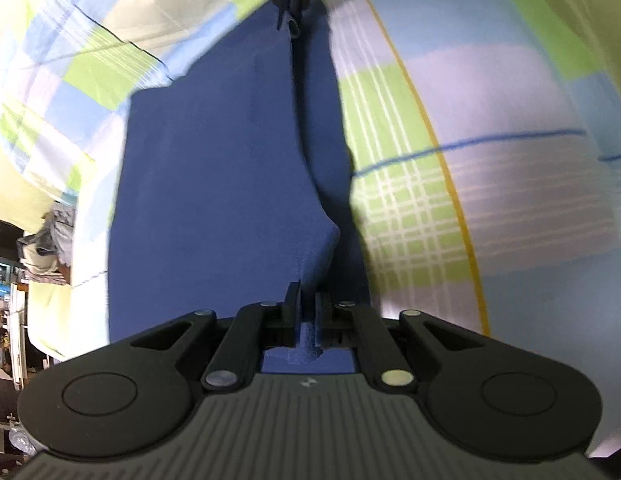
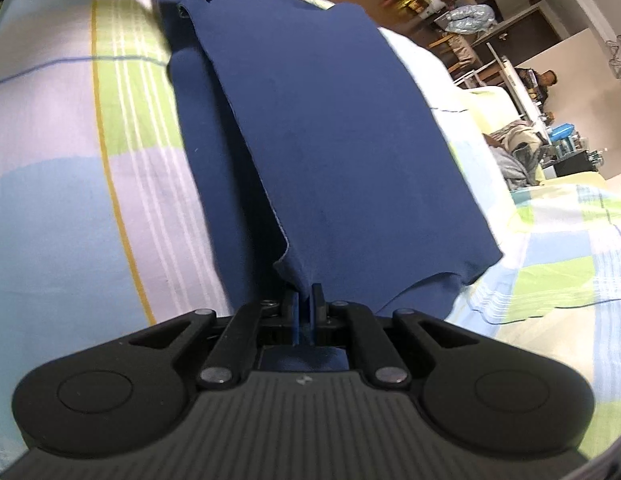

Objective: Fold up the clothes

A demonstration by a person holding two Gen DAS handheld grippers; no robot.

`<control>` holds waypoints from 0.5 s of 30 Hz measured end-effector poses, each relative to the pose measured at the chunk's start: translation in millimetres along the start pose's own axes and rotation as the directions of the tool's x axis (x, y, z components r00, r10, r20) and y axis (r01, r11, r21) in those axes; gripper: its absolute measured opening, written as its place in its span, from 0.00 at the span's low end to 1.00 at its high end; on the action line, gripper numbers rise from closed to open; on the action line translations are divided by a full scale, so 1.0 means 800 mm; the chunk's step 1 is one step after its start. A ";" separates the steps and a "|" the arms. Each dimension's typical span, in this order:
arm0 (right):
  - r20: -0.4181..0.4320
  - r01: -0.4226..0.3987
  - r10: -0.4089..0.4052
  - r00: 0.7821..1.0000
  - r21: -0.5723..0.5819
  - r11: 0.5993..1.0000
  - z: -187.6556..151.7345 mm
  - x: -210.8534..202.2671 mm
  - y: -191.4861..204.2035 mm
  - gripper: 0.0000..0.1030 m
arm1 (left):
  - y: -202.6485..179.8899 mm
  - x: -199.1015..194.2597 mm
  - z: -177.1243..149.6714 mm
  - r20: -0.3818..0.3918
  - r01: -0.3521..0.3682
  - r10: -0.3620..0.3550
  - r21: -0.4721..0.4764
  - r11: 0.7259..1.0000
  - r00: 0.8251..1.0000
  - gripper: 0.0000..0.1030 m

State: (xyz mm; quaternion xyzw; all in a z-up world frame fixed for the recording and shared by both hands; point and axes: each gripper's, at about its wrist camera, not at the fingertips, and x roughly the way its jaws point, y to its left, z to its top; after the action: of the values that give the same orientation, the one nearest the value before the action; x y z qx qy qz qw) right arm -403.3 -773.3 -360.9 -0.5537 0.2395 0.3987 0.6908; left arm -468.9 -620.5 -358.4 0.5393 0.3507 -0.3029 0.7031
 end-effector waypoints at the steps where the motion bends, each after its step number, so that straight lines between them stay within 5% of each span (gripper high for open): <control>1: -0.024 0.019 -0.020 1.000 -0.027 0.999 0.005 0.011 0.008 0.10 | -0.005 0.006 0.001 -0.009 0.000 0.000 0.016 1.000 1.000 0.06; 4: -0.063 0.032 -0.036 0.997 -0.053 0.998 0.013 0.004 0.012 0.17 | -0.003 -0.019 -0.004 0.032 0.072 -0.073 0.033 0.997 0.997 0.18; 5: -0.084 0.025 -0.024 0.996 0.004 1.000 0.017 -0.004 0.006 0.21 | 0.002 -0.036 -0.010 0.051 0.139 -0.140 0.033 0.990 0.989 0.23; 9: -0.059 0.074 -0.061 0.996 0.248 0.966 0.035 -0.040 -0.021 0.21 | 0.033 -0.059 -0.021 0.105 0.123 -0.122 -0.002 0.992 0.987 0.26; 12: -0.015 0.109 -0.114 0.993 0.448 0.887 0.051 -0.042 -0.043 0.21 | 0.064 -0.041 -0.016 0.100 0.071 -0.060 -0.105 0.992 0.993 0.26; 15: -0.065 0.144 -0.131 0.989 0.596 0.790 0.055 -0.002 -0.042 0.21 | 0.078 0.015 -0.019 0.027 0.097 -0.093 -0.178 0.979 0.995 0.25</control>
State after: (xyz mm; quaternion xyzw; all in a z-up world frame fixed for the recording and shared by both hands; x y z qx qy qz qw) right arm -381.6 -734.4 -328.2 -0.3270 0.3192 0.2458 0.8548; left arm -414.7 -591.4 -336.6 0.4537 0.3954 -0.3083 0.7367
